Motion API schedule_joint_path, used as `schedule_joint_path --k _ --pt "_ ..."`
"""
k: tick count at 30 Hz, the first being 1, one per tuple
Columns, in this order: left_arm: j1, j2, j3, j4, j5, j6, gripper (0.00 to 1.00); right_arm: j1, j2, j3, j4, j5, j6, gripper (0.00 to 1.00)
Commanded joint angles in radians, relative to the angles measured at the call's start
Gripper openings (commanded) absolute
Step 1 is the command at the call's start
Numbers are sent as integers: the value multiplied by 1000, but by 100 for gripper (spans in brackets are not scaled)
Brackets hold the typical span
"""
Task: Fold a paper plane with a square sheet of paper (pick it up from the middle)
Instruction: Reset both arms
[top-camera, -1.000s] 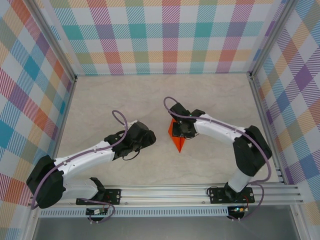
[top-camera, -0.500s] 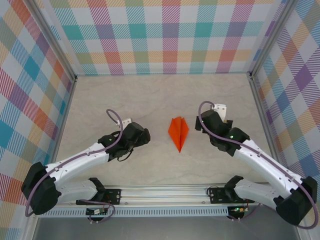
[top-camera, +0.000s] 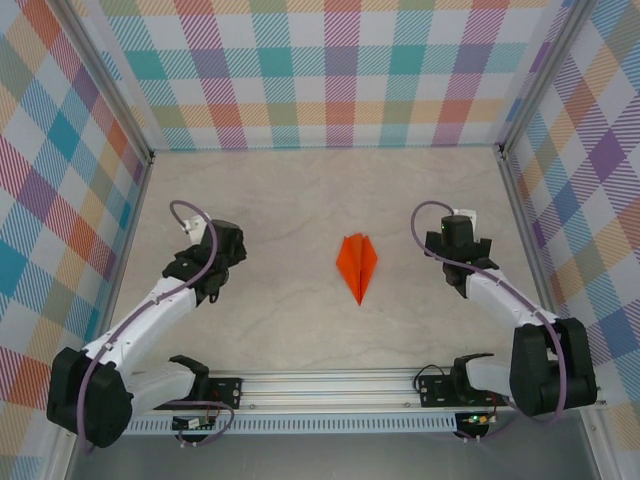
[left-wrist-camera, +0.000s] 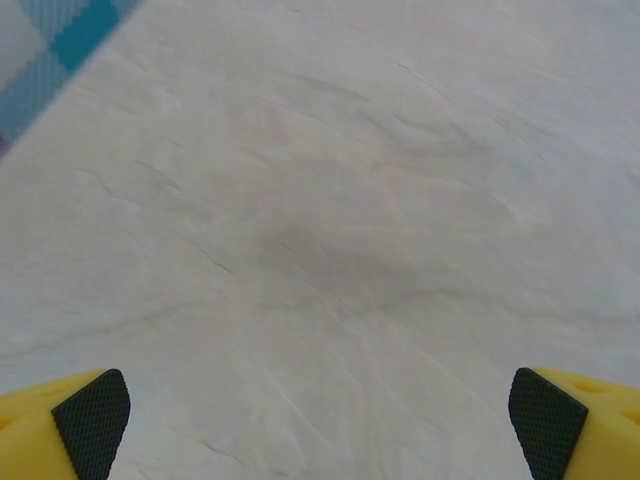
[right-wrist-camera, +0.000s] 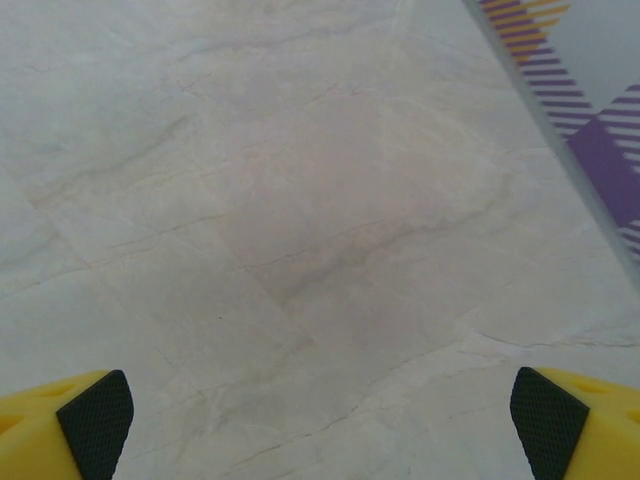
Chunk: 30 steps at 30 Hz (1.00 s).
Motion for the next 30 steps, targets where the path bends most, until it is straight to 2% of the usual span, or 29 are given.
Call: schedule_joint_path --k 1,4,5,8,12,16,18,19,21,25,27,30 --pt "96 7 -91 199 26 137 100 -33 25 -55 327 -207 -112 100" --pt "127 32 -151 342 -9 203 100 -46 79 -82 457 -236 -157 100" --pt "134 47 -175 407 -9 231 100 -65 93 -86 477 -286 -139 100" --pt "142 101 -242 602 28 330 100 -98 137 -146 637 -389 -120 100" --pt "156 161 -328 866 100 421 100 -97 193 -228 828 -417 -135 100" --pt "192 246 -348 1030 210 459 100 -97 222 -200 804 -430 -138 100" --pt "195 295 -361 1155 252 489 100 -98 240 -195 809 -386 -115 100" --pt "199 322 -350 1164 273 500 100 -99 267 -192 831 -347 -101 100" --pt "206 377 -336 1177 348 519 100 -108 271 -185 814 -356 -92 100" --pt "238 462 -391 1347 423 513 100 -107 277 -193 840 -341 -89 100" --pt "250 450 -377 1299 438 502 100 -108 279 -195 841 -335 -87 100" --pt "268 462 -331 1229 400 460 100 -108 278 -196 843 -326 -80 100"
